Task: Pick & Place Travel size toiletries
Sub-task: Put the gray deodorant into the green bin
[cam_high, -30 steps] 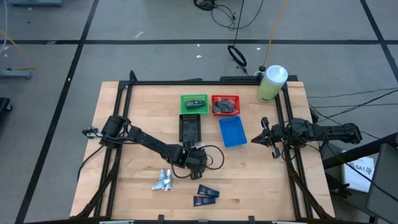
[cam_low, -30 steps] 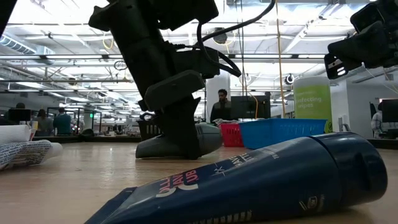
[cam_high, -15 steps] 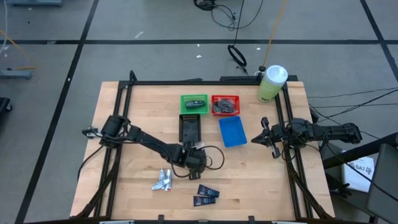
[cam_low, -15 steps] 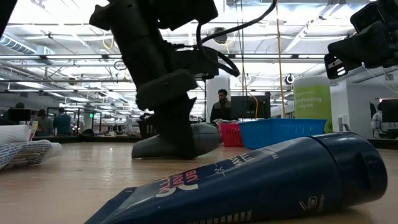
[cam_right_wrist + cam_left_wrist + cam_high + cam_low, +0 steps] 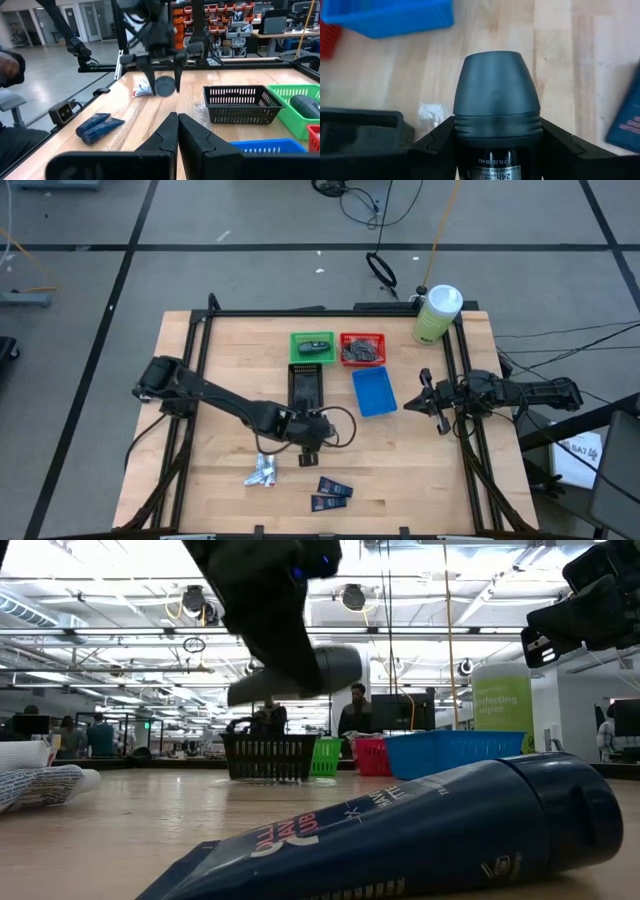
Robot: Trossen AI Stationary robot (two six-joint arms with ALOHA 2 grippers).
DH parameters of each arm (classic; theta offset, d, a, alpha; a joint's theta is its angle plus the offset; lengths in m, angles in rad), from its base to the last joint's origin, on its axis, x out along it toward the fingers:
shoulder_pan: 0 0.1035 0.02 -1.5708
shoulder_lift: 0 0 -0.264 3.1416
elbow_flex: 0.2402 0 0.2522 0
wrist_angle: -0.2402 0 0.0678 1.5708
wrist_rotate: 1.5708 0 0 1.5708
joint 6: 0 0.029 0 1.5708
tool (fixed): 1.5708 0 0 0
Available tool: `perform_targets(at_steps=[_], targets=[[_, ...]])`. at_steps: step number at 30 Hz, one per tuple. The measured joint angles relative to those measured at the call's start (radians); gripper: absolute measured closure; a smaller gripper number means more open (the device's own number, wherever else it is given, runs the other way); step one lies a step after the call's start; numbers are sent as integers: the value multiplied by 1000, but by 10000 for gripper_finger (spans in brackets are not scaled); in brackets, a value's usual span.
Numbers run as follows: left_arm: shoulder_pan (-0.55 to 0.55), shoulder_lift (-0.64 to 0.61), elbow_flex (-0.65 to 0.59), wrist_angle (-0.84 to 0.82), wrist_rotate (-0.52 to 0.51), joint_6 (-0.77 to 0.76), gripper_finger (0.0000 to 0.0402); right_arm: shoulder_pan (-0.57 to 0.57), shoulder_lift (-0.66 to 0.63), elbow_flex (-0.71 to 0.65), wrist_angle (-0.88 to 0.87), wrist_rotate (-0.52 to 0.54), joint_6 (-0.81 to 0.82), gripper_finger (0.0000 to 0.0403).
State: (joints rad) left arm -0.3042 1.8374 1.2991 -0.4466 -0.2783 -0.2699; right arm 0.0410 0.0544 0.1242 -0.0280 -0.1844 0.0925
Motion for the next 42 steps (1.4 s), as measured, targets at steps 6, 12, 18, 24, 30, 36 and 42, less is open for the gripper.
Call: perform_targets(at_steps=[6, 12, 18, 24, 30, 36, 42], targets=[[2, -122, 0, -47, -70, 79, 208, 0, 1, 0, 0, 0, 0, 399], [34, -251, 1, -50, -159, 179, 208, 0, 2, 0, 1, 0, 0, 399], [97, -344, 1, -51, -238, 246, 207, 0, 2, 0, 1, 0, 0, 399], [197, -369, 2, -50, -285, 320, 205, 0, 2, 0, 1, 0, 0, 399], [326, -361, 2, -51, -291, 371, 205, 0, 2, 0, 1, 0, 0, 399], [445, -361, 2, -25, -290, 446, 206, 0, 2, 0, 1, 0, 0, 399], [558, -352, 2, -9, -219, 475, 206, 0, 2, 0, 1, 0, 0, 399]])
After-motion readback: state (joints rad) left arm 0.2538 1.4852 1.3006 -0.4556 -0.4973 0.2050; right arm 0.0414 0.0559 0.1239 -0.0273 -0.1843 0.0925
